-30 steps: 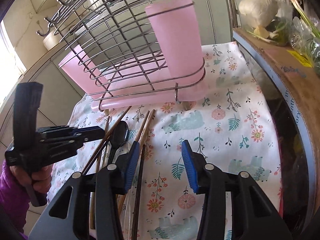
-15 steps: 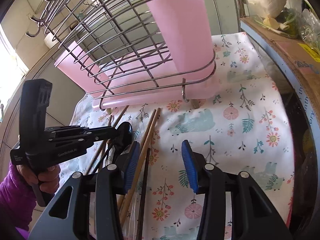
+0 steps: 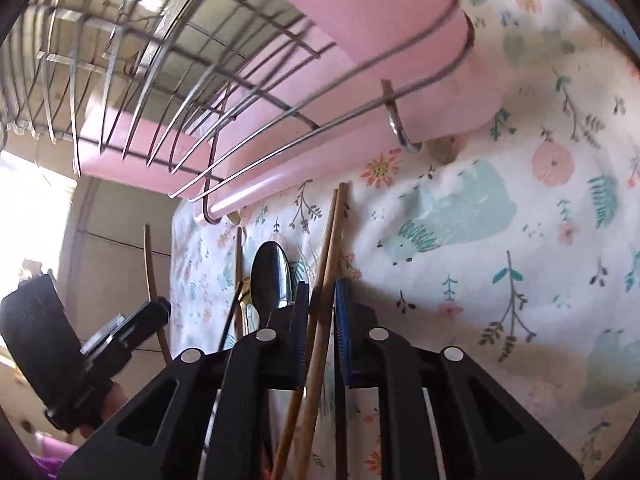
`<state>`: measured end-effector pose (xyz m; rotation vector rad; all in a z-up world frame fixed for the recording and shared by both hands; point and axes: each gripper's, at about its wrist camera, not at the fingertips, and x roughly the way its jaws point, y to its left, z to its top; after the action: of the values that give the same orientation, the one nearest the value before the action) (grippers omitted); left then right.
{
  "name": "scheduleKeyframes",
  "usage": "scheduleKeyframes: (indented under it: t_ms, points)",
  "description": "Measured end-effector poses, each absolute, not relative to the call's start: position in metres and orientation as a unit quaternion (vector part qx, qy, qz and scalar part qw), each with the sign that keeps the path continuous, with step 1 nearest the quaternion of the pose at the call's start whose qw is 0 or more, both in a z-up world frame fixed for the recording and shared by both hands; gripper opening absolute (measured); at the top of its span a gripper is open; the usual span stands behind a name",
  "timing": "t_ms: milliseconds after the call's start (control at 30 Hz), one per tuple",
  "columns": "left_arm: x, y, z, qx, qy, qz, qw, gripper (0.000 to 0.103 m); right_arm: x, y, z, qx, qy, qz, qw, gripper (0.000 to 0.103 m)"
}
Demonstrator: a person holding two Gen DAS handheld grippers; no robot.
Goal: Organize utensils
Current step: 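Lower the left tool onto a wooden chopstick and close it while the right tool grasps another, then lift the chopstick in the left tool over the pink cup while the right tool carries its chopstick there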
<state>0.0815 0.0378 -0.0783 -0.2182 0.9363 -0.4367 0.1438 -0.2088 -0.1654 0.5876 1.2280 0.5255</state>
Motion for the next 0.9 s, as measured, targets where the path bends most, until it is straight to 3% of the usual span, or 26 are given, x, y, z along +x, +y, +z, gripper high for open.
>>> scheduleKeyframes:
  t_ms: [33, 500, 900]
  points:
    - [0.081, 0.041, -0.078, -0.111, 0.446, -0.208, 0.863, 0.005, 0.145, -0.211, -0.168, 0.283, 0.561, 0.243, 0.739, 0.007]
    - [0.073, 0.048, -0.075, -0.138, 0.433, -0.191, 0.87, 0.005, 0.12, -0.235, -0.163, 0.3, 0.552, 0.224, 0.745, 0.007]
    - [0.057, 0.062, -0.017, -0.143, 0.351, -0.165, 0.911, 0.005, 0.085, -0.245, -0.084, 0.229, 0.44, 0.244, 0.833, 0.007]
